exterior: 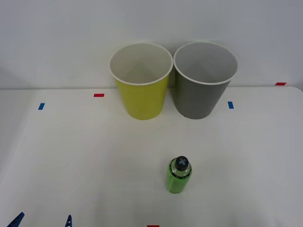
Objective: Put cans in the gray bin and PET bottles in the light green bin.
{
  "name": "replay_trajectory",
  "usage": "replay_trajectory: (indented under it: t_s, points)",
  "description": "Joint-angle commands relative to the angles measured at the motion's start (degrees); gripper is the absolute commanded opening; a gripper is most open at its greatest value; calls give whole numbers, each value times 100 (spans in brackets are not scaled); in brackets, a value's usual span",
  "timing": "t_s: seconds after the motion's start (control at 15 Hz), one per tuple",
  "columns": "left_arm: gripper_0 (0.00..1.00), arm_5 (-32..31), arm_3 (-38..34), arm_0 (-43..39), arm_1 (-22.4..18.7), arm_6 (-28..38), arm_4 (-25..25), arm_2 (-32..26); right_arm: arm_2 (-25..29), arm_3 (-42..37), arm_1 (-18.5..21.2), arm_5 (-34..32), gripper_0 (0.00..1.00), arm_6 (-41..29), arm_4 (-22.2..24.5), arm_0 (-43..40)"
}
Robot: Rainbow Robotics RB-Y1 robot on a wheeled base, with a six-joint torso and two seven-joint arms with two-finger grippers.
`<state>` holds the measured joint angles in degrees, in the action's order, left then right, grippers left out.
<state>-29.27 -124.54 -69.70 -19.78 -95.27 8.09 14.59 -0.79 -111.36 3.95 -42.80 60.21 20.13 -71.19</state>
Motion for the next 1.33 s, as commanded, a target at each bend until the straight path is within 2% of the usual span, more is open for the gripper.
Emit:
replay_trajectory:
  t_s: [0.07, 1.33]
  points:
    - [100, 0, 0, 0, 0, 0, 0, 0, 0, 0, 0, 0, 100, 0, 0, 0]
    - [100, 0, 0, 0, 0, 0, 0, 0, 0, 0, 0, 0, 100, 0, 0, 0]
